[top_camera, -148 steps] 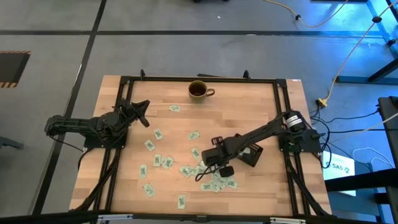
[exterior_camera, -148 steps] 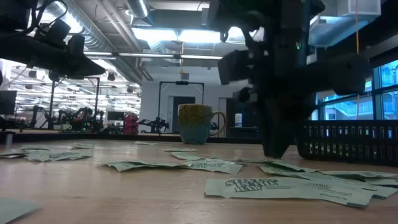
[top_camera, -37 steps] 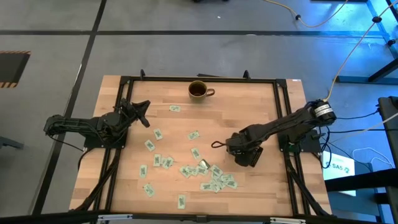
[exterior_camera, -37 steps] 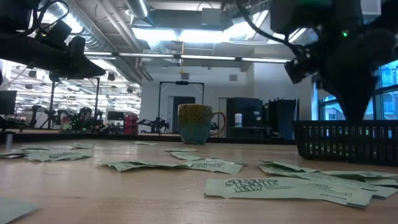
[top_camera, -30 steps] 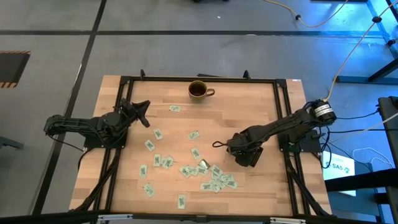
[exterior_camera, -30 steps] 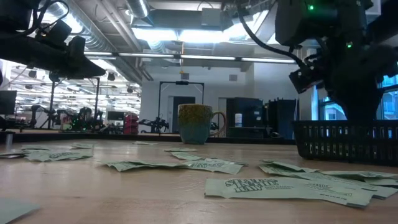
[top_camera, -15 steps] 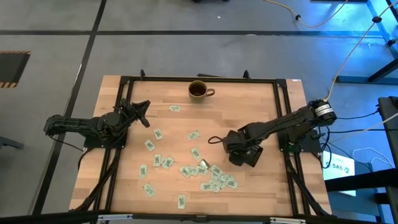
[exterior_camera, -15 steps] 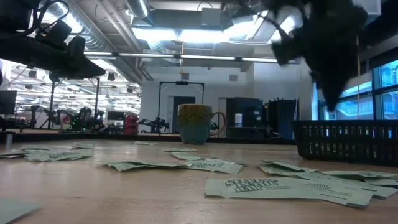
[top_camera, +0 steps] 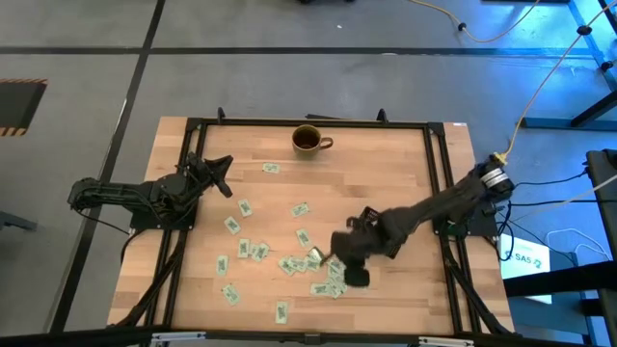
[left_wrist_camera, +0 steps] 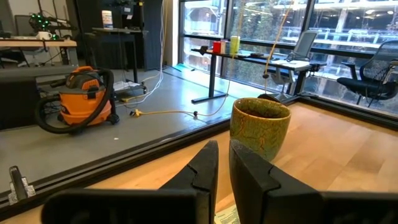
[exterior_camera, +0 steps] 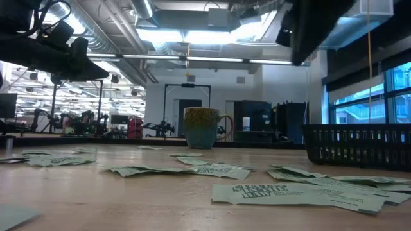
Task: Pick and place Stevia / Truvia into bins
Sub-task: Put the stevia packet into the black bin
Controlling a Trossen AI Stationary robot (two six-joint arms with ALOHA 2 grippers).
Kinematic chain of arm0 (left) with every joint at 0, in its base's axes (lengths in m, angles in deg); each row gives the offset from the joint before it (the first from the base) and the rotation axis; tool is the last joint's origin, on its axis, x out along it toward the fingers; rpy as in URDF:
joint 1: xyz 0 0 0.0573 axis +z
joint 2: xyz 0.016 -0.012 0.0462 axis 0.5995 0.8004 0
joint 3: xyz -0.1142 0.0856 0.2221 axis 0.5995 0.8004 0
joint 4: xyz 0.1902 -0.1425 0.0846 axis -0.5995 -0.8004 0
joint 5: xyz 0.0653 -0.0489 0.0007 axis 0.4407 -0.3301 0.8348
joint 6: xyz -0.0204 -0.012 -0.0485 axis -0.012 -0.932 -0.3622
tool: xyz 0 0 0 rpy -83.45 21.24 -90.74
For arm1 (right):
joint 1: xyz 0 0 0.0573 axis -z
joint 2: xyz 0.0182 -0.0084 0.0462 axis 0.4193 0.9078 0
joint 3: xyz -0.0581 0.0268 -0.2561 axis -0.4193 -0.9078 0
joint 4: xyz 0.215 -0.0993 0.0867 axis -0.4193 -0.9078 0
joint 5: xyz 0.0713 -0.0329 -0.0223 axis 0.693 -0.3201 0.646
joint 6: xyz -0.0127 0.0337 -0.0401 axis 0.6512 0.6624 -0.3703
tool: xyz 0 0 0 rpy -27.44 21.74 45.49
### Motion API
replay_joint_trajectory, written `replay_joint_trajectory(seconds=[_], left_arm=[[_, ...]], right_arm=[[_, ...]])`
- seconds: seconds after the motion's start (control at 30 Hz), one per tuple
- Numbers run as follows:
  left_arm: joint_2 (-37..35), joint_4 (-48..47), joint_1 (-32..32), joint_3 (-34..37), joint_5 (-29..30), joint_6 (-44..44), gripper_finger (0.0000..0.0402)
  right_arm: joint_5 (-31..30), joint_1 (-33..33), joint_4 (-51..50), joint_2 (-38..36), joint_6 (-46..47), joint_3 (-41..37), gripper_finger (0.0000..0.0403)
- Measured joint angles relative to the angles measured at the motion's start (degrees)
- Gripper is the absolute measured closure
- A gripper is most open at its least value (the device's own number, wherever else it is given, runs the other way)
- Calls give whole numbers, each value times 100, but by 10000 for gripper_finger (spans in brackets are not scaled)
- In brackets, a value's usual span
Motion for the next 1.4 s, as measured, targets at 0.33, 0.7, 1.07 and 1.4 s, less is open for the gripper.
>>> replay_joint_trajectory(seconds=[0.33,0.7,1.07,1.4], left_arm=[[0,0,0,-1,19,2,368],[0,-1,0,-1,19,2,368],[0,0,0,-1,-11,2,368],[0,0,0,-1,-20,2,368]], right_arm=[[-299,-561,-1183,1165,1284,621,318],[-259,-661,-1085,1604,2282,572,318],[187,-619,-782,1613,4138,152,318],[366,-621,-318,1566,4512,-293,319]])
